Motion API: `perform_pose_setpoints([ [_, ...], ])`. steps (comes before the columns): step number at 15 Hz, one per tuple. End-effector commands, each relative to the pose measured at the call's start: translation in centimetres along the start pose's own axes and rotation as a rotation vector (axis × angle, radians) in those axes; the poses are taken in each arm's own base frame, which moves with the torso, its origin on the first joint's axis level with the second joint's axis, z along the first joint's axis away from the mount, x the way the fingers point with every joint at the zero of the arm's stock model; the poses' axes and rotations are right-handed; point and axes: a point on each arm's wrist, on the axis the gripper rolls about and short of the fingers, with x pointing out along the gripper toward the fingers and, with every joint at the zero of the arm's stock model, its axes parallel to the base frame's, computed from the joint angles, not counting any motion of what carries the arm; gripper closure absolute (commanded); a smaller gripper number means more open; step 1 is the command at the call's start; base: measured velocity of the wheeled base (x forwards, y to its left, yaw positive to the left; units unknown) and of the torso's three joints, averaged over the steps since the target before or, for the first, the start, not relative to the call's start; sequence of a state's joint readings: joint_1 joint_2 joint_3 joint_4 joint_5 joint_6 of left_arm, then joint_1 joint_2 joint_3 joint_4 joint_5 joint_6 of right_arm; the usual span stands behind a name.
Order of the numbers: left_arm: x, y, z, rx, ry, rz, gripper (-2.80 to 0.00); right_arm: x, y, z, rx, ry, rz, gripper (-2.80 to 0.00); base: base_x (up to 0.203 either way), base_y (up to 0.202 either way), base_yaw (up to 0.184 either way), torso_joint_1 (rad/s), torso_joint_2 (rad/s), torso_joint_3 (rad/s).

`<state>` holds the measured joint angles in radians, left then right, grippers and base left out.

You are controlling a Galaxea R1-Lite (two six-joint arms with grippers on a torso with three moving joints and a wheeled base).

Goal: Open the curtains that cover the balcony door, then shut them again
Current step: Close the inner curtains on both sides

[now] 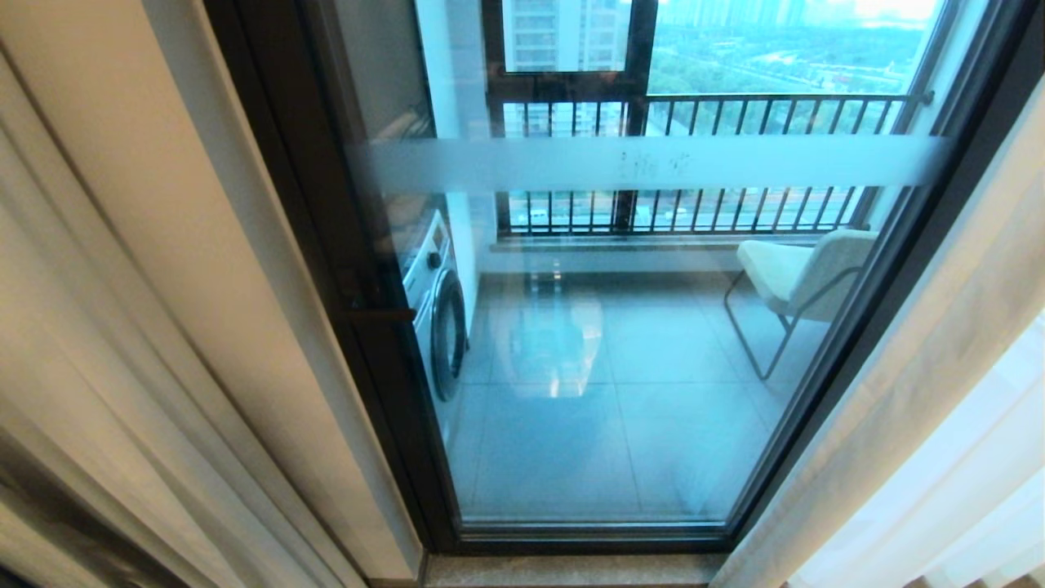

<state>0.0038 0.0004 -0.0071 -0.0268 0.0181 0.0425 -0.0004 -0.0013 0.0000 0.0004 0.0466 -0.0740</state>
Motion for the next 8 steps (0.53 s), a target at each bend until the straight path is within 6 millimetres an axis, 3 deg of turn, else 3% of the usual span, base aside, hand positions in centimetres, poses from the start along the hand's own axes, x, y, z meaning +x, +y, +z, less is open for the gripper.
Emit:
perform_pose_setpoints([
  [1, 0.03, 0.01, 0.06, 0.007, -0.015, 0.006, 0.0, 0.01, 0.0, 0.01, -0.001, 0.001, 0.001, 0.0, 0.0, 0.0, 0.0, 0.0, 0.0, 0.0],
  [8, 0.0, 0.06, 0.76, 0.032, -0.084, 0.017, 0.0, 0.03, 0.0, 0.01, -0.001, 0.004, 0.002, 0.0, 0.0, 0.0, 0.0, 0.0, 0.0, 0.0],
])
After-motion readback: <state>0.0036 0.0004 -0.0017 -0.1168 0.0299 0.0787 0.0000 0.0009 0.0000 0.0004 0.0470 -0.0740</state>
